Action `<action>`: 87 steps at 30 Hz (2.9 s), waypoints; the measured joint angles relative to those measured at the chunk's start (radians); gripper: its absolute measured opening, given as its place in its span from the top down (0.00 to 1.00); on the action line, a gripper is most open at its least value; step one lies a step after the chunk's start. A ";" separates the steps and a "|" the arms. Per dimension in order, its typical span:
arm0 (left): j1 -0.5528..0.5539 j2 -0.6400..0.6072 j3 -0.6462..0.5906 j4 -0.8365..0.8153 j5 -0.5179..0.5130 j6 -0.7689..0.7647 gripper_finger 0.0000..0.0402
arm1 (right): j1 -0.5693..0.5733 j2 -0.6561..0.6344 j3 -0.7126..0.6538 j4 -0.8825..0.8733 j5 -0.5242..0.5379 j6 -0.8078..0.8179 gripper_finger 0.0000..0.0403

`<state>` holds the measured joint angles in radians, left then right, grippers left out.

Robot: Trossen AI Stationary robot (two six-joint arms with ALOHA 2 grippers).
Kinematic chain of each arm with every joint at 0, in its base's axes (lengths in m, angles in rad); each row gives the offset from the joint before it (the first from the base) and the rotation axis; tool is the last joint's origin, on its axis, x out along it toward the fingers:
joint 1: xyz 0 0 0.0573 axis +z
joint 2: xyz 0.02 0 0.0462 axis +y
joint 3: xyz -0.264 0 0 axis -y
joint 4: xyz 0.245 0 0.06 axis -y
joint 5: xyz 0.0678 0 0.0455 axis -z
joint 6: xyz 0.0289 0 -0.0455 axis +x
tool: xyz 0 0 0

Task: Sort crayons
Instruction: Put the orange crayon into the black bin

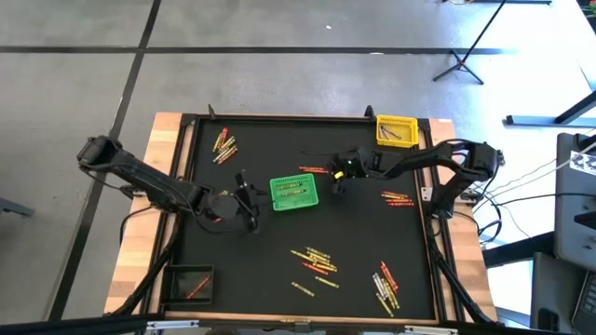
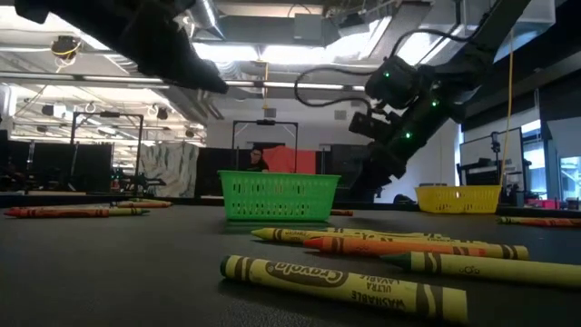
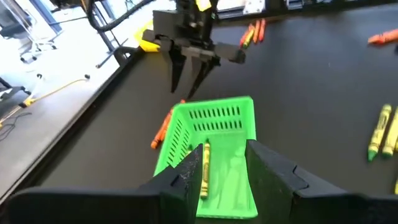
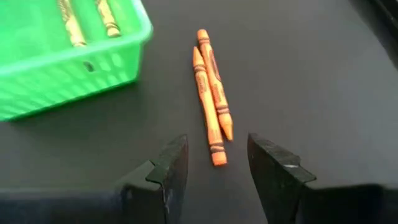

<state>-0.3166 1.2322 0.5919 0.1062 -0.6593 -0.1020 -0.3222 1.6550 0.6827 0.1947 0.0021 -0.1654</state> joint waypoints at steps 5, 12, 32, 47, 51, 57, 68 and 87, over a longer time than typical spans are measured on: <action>-0.011 0.010 -0.001 0.007 -0.005 0.000 0.74 | 0.000 0.065 0.001 0.034 0.013 0.000 0.59; -0.009 0.009 -0.001 0.016 -0.002 0.000 0.74 | 0.000 0.113 0.002 0.099 0.021 -0.023 0.61; -0.009 0.009 -0.001 0.014 -0.001 0.000 0.74 | 0.002 0.109 0.011 0.019 0.029 0.003 0.95; -0.009 0.009 -0.001 0.015 -0.001 0.000 0.74 | 0.101 -0.085 0.014 -0.134 0.251 0.031 0.99; -0.009 0.009 -0.001 0.014 -0.001 0.000 0.74 | 0.142 -0.146 0.015 -0.140 0.317 0.045 0.99; -0.009 0.009 -0.001 0.015 -0.001 0.011 0.74 | 0.212 -0.207 0.016 -0.069 0.337 0.031 0.99; -0.009 0.009 -0.001 0.018 0.038 -0.019 0.74 | 0.338 -0.209 0.018 0.231 0.230 -0.075 1.00; -0.009 0.010 -0.001 0.017 0.044 -0.036 0.74 | -0.047 -0.209 0.017 -0.478 0.553 0.477 0.61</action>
<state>-0.3252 1.2423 0.5907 0.1234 -0.6153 -0.1383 -0.3694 1.4464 0.7000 -0.2828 0.5554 0.3113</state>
